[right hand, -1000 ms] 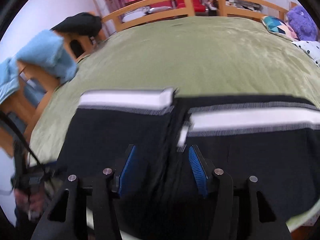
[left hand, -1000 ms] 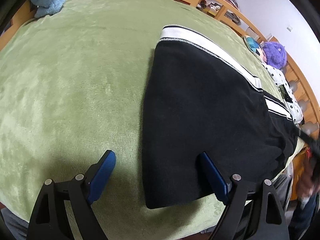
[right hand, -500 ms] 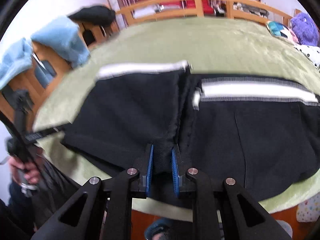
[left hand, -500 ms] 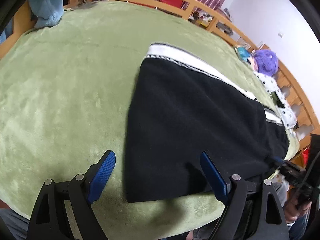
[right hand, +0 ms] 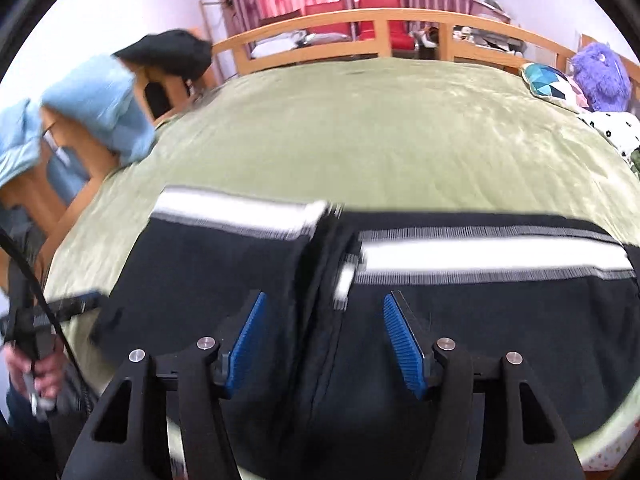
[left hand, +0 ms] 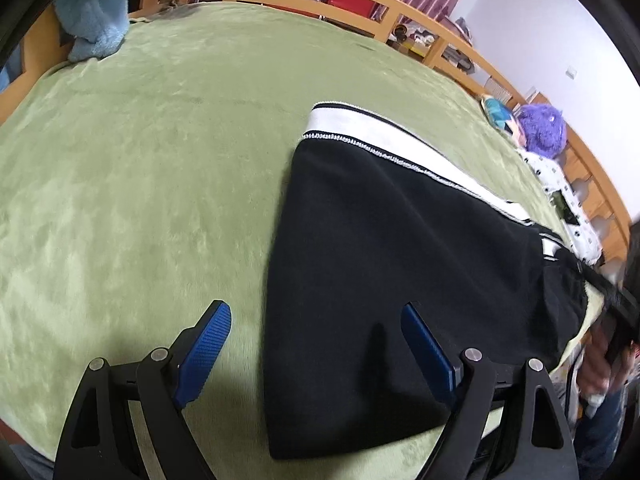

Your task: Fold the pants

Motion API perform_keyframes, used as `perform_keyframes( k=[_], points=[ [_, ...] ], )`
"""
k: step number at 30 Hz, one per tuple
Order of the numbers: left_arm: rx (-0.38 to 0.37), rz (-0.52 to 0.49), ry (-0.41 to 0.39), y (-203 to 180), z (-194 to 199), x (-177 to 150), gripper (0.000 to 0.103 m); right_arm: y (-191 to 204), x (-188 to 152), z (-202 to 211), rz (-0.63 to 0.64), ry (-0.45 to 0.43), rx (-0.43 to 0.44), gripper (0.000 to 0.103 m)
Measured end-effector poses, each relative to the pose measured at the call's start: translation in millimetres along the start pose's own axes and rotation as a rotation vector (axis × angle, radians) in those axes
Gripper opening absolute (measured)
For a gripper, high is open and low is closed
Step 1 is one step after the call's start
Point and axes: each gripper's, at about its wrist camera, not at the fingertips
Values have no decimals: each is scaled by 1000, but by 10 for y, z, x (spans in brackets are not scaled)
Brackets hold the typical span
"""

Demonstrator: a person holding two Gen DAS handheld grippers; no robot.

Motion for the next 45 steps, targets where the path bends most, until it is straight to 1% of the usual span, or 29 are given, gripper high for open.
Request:
perform_keyframes(
  k=[1,2,3,4,5,6,7,9,13,15,16,18,20,22,23,24,26,27,28,30,33,36,37,38,39,40,42,44,45],
  points=[
    [15,-13,12,-20,-40,-5,86,-9,35,-139,-11,3,11,53],
    [29,-24,28,-41,-84,-22,86,-29,33,-269,-17,17,23,52],
    [35,-29,44,-35,-128,-34,86,-2,9,-466,9,60,12,50],
    [40,-33,66,-23,-178,-65,86,27,-28,-628,53,98,-23,44],
    [43,-33,76,-4,-207,-96,86,52,-83,-807,99,151,-80,43],
    [42,-35,76,18,-215,-99,86,46,-151,-945,105,187,-102,43],
    [39,-37,75,20,-213,-96,86,28,-170,-972,92,182,-103,43],
    [30,-29,76,30,-201,-64,86,3,-136,-947,77,178,-98,43],
    [-16,8,63,56,-186,-38,86,-131,-106,-719,-36,167,-72,45],
    [-19,2,67,56,-198,-50,85,-106,-184,-514,-59,149,-48,50],
    [-13,-5,67,49,-202,-70,85,-87,-219,-438,-70,156,-23,52],
    [-10,-10,63,34,-189,-103,85,-44,-365,-287,-102,180,47,53],
    [-9,-9,59,4,-177,-125,85,26,-509,-253,-124,223,97,59],
    [-8,-5,61,-18,-164,-137,85,77,-631,-322,-121,260,97,61],
    [-9,1,64,-28,-150,-144,85,100,-665,-371,-115,253,74,61],
    [-11,5,68,-35,-142,-138,85,113,-664,-379,-120,236,63,60],
    [-18,9,76,-48,-100,-159,85,137,-637,-407,-139,209,50,46],
    [-18,6,77,-39,-93,-158,85,138,-626,-415,-144,199,43,35],
    [-16,4,77,-45,-75,-172,85,136,-623,-413,-153,188,45,29],
    [-17,5,79,-50,-25,-196,85,143,-603,-330,-150,157,58,20],
    [-32,2,61,-65,83,-179,85,111,-474,-114,-130,95,77,17],
    [-59,12,52,-76,134,-168,85,11,-433,-75,-137,88,36,18],
    [-62,19,56,-78,120,-170,85,-9,-470,-139,-146,111,33,21],
    [-60,27,65,-81,95,-182,85,-11,-549,-259,-153,162,29,25],
    [-55,38,73,-83,66,-200,85,-3,-610,-340,-144,199,23,35],
    [-57,48,79,-82,46,-221,85,37,-651,-377,-120,204,19,36],
    [-62,58,79,-85,43,-264,85,134,-629,-273,-61,174,6,42],
    [-68,58,75,-77,45,-301,85,137,-582,-115,-73,142,-10,44],
    [-71,64,75,-64,43,-326,85,120,-568,16,-99,94,-14,45]
  ],
)
Point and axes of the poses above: each gripper's, at about its wrist camera, not at the fingertips, and z roughly against the way its jaws point, y to its left, x to its top, and after that the axes turned 13 degrees about -y, right-handed
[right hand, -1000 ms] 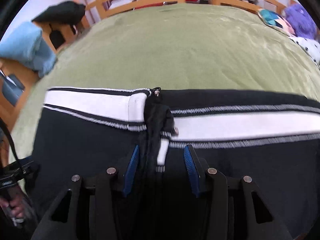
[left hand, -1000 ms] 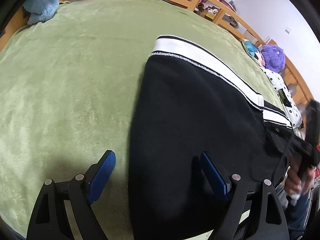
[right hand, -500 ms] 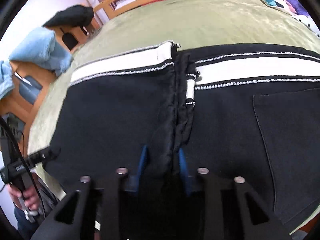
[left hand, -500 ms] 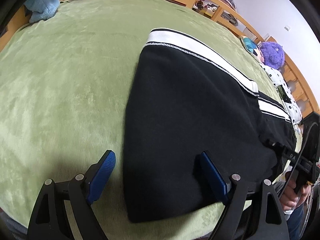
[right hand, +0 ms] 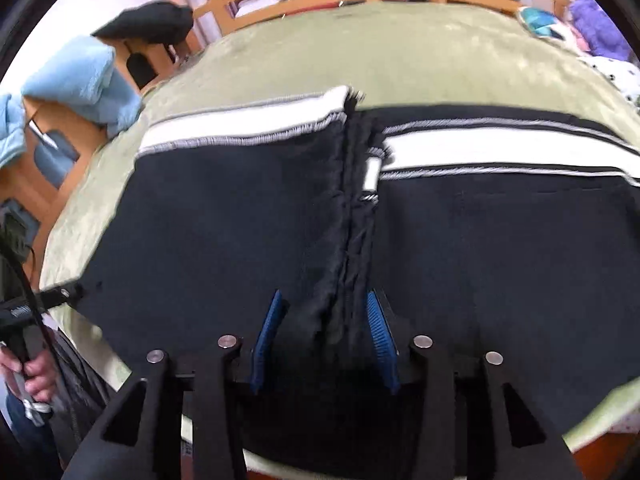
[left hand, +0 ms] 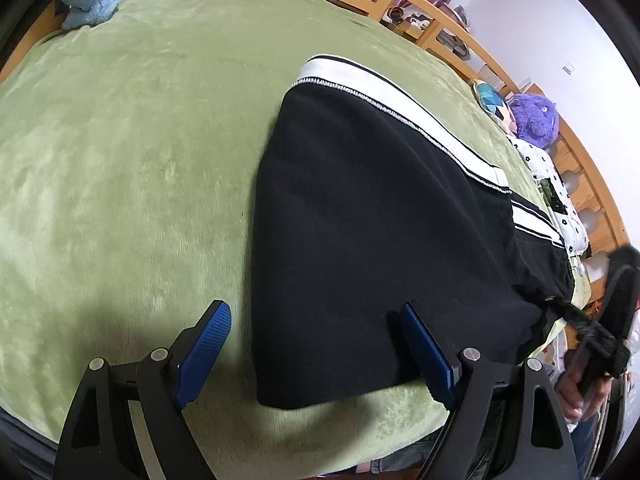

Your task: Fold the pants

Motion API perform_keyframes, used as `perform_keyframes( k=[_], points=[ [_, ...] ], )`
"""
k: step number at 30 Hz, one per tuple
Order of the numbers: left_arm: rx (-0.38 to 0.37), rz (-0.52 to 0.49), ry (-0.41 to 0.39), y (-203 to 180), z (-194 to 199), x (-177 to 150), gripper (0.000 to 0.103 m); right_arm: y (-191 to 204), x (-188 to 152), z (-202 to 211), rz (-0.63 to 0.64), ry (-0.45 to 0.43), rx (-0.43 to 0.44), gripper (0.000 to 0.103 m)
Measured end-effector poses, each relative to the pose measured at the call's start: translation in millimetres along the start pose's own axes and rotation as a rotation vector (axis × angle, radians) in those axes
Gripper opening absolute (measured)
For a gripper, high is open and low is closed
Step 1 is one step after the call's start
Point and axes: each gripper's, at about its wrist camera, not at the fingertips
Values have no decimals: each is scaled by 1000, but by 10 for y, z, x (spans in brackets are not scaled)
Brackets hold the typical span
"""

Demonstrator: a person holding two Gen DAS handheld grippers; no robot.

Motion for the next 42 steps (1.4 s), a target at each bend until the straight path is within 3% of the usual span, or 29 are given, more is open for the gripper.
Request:
perform_keyframes(
  k=[3,5,8,11,14,17,20,21,24,28,29,31,32,36,42],
  points=[
    [-5,8,0,26,-30,-71,85,88,-91,163,-24,-44,43,60],
    [-1,-22,-5,-1,-28,-103,85,167,-257,116,66,5,-3,60],
    [10,-82,9,-33,-7,-155,86,250,-470,106,153,-14,-72,60],
    [5,-78,25,-26,55,-129,86,283,-407,168,172,1,-77,60],
    [-16,-51,-1,-29,149,-52,86,148,-263,414,77,-66,-40,60],
    [-12,-22,-15,-28,143,-27,85,200,-238,415,95,-99,-48,60],
    [-45,38,1,30,71,-90,82,117,-381,283,103,-30,-84,44],
    [-42,47,0,34,55,-124,80,60,-449,211,97,1,-88,44],
    [-40,65,-36,34,42,-176,78,89,-518,273,133,-26,-109,44],
    [-55,96,-42,31,12,-117,57,19,-454,474,79,-36,-75,44],
    [-48,93,-42,30,23,-81,42,-70,-428,566,39,-50,-73,44],
    [-64,105,-67,33,141,-15,25,-181,-420,702,25,-67,-119,44],
    [-95,110,-84,10,234,41,21,-263,-421,776,25,-72,-156,44],
    [-124,45,-158,-298,569,307,19,-671,-406,1095,-64,-102,-204,44],
    [-141,-155,-256,-1388,983,721,19,-1177,-269,1552,-117,-205,-270,45]
  ],
)
Point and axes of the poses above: each gripper's, at about its wrist camera, not at the fingertips, and z roughly against the way its jaws point, y to its left, x to its top, and after that the axes turned 13 degrees about -y, right-handed
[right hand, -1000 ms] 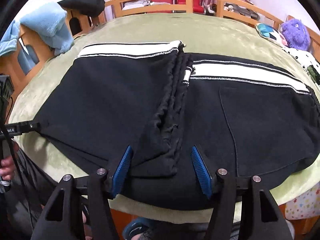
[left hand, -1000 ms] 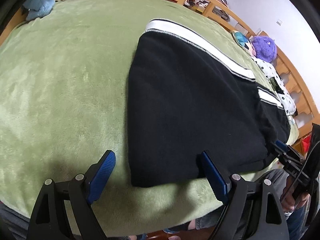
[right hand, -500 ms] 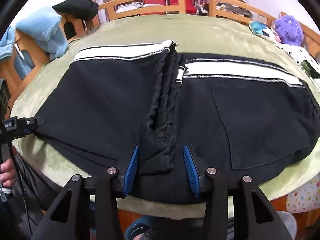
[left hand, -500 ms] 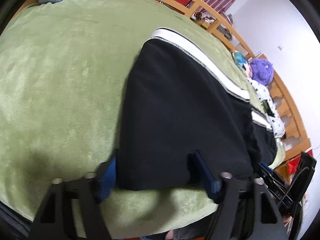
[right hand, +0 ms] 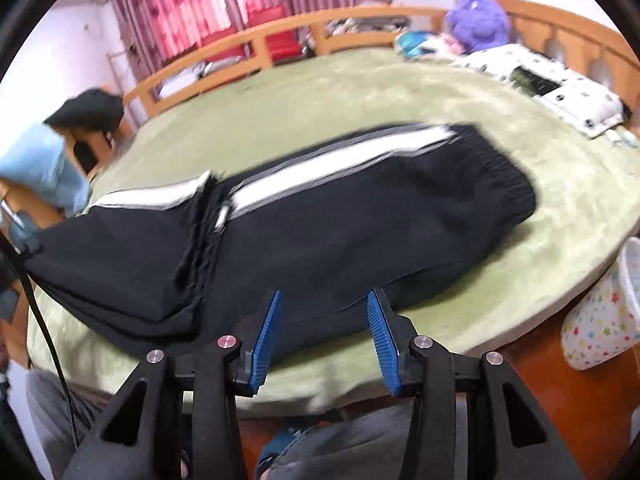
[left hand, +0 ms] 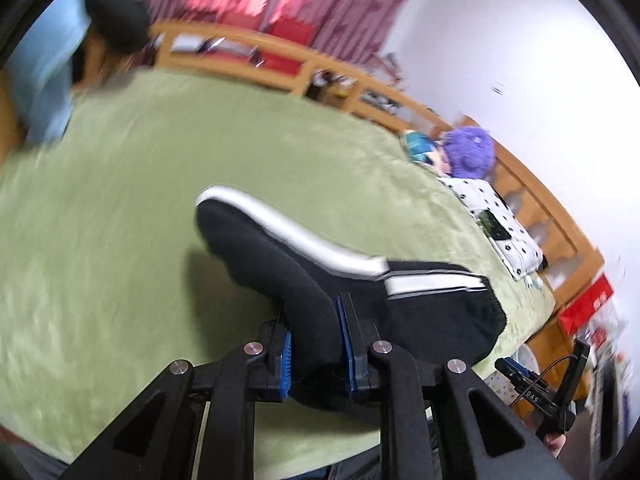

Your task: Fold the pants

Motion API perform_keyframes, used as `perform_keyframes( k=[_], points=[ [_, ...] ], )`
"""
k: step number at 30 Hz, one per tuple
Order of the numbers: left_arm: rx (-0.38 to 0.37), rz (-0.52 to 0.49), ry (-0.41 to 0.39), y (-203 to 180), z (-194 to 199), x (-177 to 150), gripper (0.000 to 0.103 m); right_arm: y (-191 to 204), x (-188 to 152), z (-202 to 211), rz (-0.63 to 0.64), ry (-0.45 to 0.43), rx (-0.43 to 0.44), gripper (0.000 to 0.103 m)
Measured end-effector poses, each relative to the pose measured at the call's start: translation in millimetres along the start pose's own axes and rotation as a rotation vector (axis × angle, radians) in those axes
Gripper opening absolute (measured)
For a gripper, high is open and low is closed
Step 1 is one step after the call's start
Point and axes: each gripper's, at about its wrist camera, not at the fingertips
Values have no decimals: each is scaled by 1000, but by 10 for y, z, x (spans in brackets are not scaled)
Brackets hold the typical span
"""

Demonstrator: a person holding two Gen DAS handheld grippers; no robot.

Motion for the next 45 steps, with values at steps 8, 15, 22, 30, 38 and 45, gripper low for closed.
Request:
perform_keyframes(
  k=[8,15,22,30,38,45],
  points=[
    [-114,-194,-61,-1515,-190,332,18,-909,157,345,-72,-43,-160,45],
    [-239,-272,8,-2757,-897,-33,18,-1568,-5,707,-142,6,-294,45],
    [-413,-254,204,-3581,-1815,-750,20,-1805,-264,754,-148,99,-354,45],
    [-423,-184,178,-2895,-1587,-704,65,-1762,-42,365,-135,77,-264,45],
    [-195,-125,189,-1690,-1480,-615,67,-1365,641,-354,-89,-39,-3,59],
    [-106,-1,301,-1000,-1597,-999,67,-1233,610,-1122,-43,111,24,44]
  ],
)
Point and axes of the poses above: each gripper's, at about its wrist camera, not at the fingertips, and z roughly against the way its jaws point, y to its left, x to its top, and after that the axes turned 13 degrees about -y, right-handed
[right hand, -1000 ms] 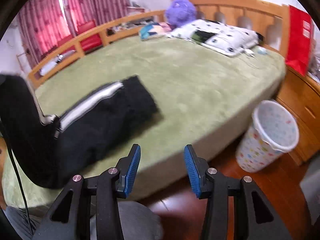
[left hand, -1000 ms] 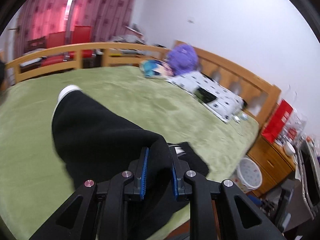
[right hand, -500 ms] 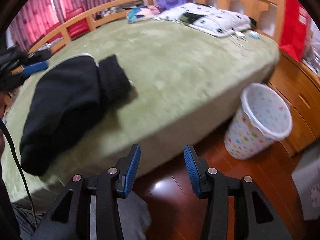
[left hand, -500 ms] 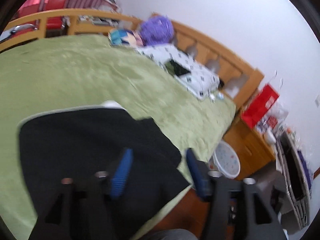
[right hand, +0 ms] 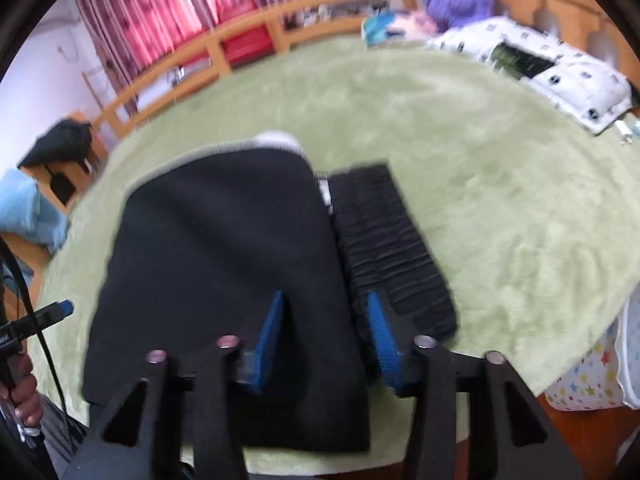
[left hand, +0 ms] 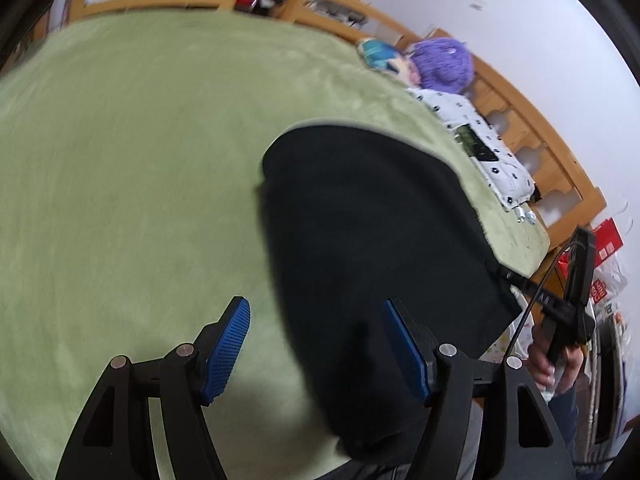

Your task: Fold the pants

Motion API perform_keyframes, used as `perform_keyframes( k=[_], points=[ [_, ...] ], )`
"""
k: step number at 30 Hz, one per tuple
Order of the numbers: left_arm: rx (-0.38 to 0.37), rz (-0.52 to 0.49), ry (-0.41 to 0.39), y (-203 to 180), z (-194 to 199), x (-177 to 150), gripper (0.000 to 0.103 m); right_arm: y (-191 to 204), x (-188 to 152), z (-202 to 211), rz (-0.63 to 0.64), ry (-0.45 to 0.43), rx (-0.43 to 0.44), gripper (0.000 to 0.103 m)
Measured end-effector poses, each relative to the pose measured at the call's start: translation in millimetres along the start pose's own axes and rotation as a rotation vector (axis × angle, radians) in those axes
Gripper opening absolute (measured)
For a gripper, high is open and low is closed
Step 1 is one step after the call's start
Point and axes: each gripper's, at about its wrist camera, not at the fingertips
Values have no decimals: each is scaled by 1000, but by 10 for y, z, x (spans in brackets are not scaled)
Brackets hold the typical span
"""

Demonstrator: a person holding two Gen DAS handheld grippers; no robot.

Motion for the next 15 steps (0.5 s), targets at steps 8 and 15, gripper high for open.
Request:
perform_keyframes(
  k=[8,15],
  points=[
    [-96,89,76,59,-227,-220,67,176,145,-159,67,29,67,12],
    [-179,69,28,-25,-58,-173,68,-154,429,303,0,-117,21,11]
  ],
)
Point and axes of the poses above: each gripper's, at about its wrist camera, not at the fingertips, and z roughly against the way its jaws point, y to its left, x to its top, and after that the axes turned 13 degrees about -y, right-handed
